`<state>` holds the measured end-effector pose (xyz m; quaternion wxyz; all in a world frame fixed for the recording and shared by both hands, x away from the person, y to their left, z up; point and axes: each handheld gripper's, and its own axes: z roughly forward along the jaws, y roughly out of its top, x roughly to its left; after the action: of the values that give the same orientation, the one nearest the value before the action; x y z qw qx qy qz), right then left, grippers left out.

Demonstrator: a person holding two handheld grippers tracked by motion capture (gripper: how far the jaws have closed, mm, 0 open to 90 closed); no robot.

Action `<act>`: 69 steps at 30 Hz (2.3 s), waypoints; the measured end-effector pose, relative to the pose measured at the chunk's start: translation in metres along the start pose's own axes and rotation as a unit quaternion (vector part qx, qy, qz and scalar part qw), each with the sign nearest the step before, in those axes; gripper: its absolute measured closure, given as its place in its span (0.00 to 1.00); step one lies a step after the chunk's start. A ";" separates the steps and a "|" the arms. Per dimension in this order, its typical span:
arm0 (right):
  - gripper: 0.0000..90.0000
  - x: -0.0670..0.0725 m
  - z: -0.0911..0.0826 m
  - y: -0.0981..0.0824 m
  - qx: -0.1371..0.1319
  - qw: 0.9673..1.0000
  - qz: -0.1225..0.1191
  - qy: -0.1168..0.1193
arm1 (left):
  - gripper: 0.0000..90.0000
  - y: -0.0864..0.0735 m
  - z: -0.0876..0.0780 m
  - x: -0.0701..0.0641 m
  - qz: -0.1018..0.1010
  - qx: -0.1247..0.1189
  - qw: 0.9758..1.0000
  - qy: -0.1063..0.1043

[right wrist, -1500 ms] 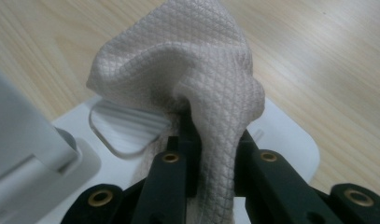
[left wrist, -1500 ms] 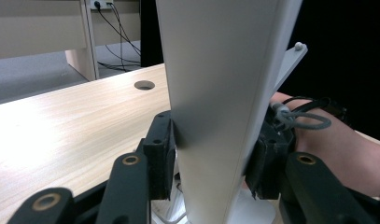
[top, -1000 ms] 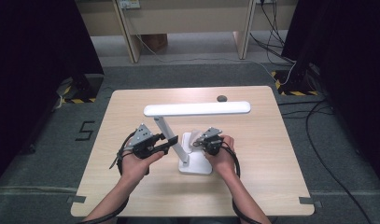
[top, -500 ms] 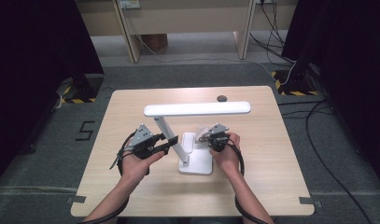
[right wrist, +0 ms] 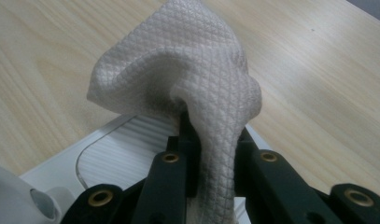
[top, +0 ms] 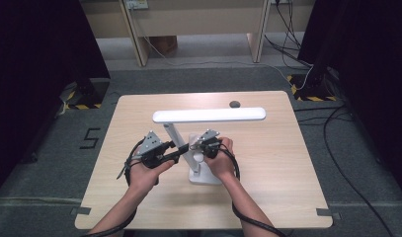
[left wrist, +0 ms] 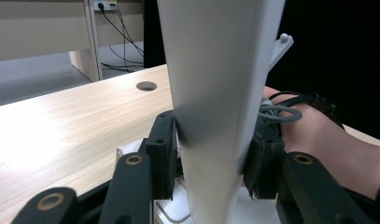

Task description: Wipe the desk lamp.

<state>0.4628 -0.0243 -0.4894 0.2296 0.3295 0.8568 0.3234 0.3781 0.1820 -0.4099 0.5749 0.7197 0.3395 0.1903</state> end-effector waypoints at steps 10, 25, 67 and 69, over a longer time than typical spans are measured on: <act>0.90 -0.013 -0.011 -0.014 0.016 0.999 0.010 -0.029 | 0.67 0.000 0.000 0.000 -0.002 -0.001 1.000 0.002; 0.90 -0.044 -0.025 -0.040 0.039 0.995 0.046 -0.078 | 0.67 -0.001 -0.001 -0.001 -0.002 -0.001 1.000 0.004; 0.90 -0.042 0.012 0.001 0.037 0.999 0.012 -0.033 | 0.66 -0.002 -0.002 0.000 0.000 -0.002 1.000 0.001; 0.90 -0.045 0.011 -0.002 0.038 0.998 0.015 -0.038 | 0.66 -0.002 -0.002 0.000 -0.001 -0.003 1.000 0.001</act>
<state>0.4993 -0.0532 -0.4896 0.2445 0.3630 0.8539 0.2815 0.3762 0.1834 -0.4112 0.5770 0.7174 0.3404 0.1912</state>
